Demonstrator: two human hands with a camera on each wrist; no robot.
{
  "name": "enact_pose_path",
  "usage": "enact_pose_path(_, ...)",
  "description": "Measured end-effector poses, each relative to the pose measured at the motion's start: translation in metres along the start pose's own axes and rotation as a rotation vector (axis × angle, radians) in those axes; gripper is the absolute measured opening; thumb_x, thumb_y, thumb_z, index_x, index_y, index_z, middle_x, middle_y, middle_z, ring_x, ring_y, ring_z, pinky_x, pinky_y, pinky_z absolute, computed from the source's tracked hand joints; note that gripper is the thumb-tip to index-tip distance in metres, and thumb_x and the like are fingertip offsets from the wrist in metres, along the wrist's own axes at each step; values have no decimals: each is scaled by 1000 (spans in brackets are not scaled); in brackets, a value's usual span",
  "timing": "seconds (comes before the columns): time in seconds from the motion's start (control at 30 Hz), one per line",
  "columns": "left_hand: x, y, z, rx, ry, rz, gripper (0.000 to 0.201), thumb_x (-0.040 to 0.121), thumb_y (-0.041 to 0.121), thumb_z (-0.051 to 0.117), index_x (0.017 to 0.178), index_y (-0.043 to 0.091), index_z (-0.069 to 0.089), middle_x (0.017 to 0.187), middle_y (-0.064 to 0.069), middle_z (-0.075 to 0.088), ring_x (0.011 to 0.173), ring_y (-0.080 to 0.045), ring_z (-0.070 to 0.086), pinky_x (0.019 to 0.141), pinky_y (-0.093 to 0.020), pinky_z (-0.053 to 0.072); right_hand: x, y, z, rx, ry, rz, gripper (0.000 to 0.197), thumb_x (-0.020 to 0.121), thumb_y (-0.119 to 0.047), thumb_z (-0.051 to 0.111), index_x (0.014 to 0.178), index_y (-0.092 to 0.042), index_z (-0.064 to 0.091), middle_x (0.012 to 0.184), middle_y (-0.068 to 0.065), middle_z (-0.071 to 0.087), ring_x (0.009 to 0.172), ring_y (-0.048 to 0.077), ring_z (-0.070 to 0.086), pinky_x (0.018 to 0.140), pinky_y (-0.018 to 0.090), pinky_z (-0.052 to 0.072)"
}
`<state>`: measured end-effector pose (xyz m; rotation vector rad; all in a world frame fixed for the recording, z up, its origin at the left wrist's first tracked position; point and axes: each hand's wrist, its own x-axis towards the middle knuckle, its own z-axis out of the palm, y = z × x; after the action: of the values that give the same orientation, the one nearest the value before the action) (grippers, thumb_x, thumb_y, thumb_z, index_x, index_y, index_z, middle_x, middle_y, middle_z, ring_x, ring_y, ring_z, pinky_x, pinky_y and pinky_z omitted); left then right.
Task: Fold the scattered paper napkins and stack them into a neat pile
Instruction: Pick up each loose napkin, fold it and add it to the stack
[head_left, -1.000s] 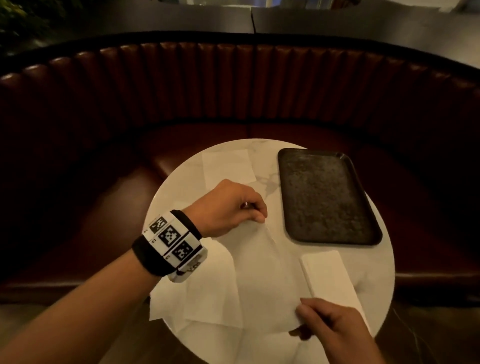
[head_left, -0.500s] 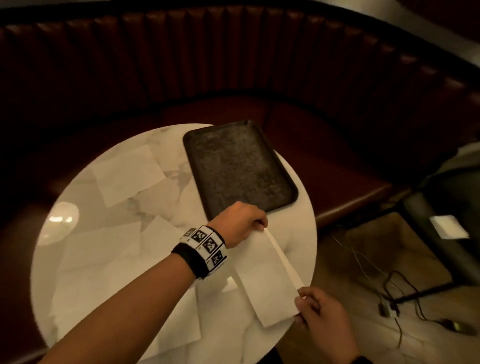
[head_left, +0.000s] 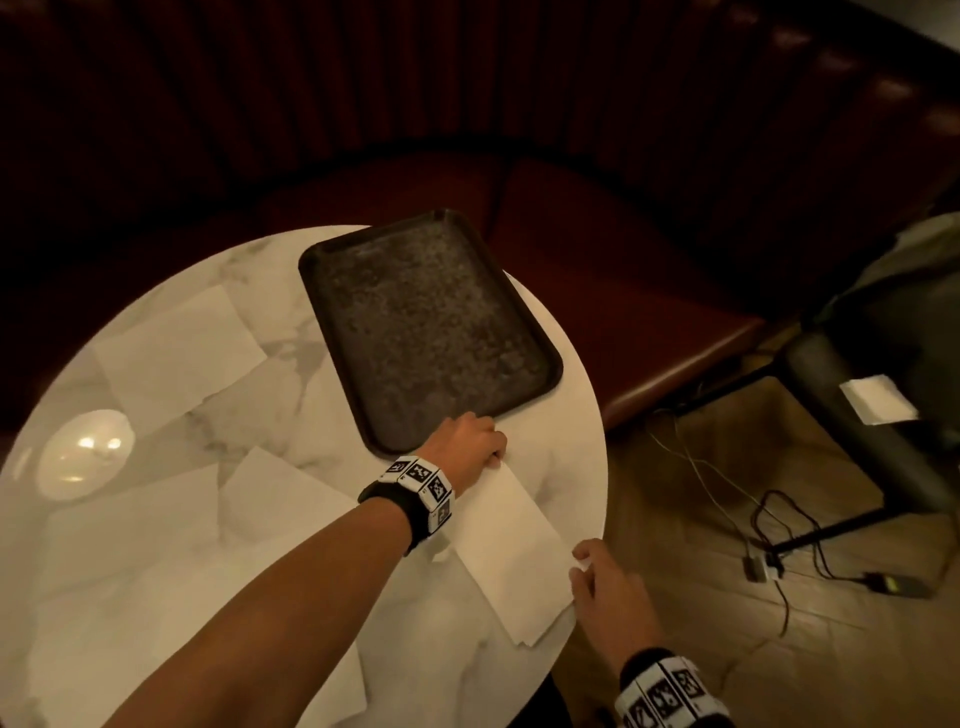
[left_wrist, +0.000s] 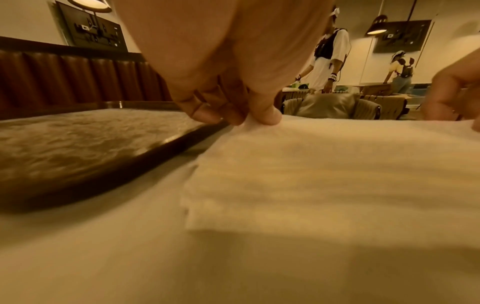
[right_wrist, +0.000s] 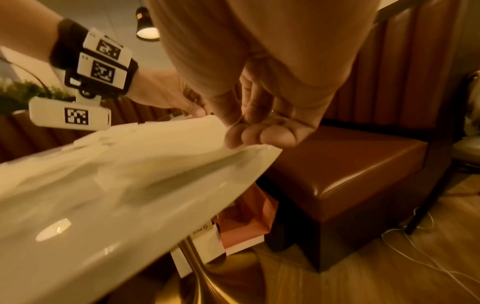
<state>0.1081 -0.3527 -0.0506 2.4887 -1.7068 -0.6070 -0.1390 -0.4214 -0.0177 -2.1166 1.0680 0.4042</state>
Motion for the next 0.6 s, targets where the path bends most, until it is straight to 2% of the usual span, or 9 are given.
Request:
enact_pose_path(0.07,-7,2,0,-25,89,-33,24,95,27,53,116,19,61,115,-5,53,107,-26,48,83,-38,41,0,0,5,-57,42,-13,25,97,-31,43,122,-29,42,107,0,59,97,15,54,87,30,49)
enact_pose_path(0.13,-19,7,-1,-33,209,-50,25,95,28,53,117,19,60,114,-5,53,103,-26,49,81,-39,42,1,-3,6,-217,124,-44,36,95,-35,47,129,-29,40,124,-1,46,107,14,44,94,28,44)
enact_pose_path(0.2,-40,17,2,-10,294,-20,22,91,27,57,111,21,62,108,-4,57,94,-27,54,76,-38,44,-1,-12,8,-359,166,-92,43,89,-38,56,130,-31,43,130,0,42,109,16,42,95,32,43)
enact_pose_path(0.27,-66,23,13,32,273,33,20,87,24,59,107,23,62,105,-2,60,91,-26,58,76,-40,44,-3,-22,17,-375,205,-226,51,68,-32,80,114,-27,60,119,4,57,97,24,55,78,41,52)
enact_pose_path(0.33,-97,23,23,8,252,11,23,85,20,60,108,25,59,111,0,59,96,-24,58,80,-41,44,-4,-24,32,-459,139,-330,62,44,-27,90,100,-26,64,103,4,66,81,29,61,60,42,55)
enact_pose_path(0.4,-133,19,26,-104,362,-116,22,87,21,59,108,27,57,115,3,57,99,-19,55,82,-37,43,-1,-27,45,-519,60,-363,64,42,-32,86,100,-29,60,103,2,66,80,30,60,58,44,55)
enact_pose_path(0.5,-200,4,35,-300,597,-416,17,90,26,51,105,30,57,113,6,54,100,-15,51,81,-32,40,-2,-29,53,-554,75,-378,49,51,-42,61,97,-27,65,101,4,66,74,32,58,60,42,52)
enact_pose_path(0.53,-225,-3,41,-311,629,-528,18,90,27,49,105,32,56,114,7,54,100,-15,51,81,-33,42,-3,-31,54,-546,70,-364,48,51,-43,59,95,-26,67,100,4,66,73,32,58,61,42,52)
enact_pose_path(0.6,-274,-19,58,-275,592,-743,21,86,28,52,106,34,57,118,6,54,103,-20,53,81,-38,46,-3,-36,54,-543,68,-348,45,49,-41,63,90,-24,71,98,5,66,72,32,56,62,42,52)
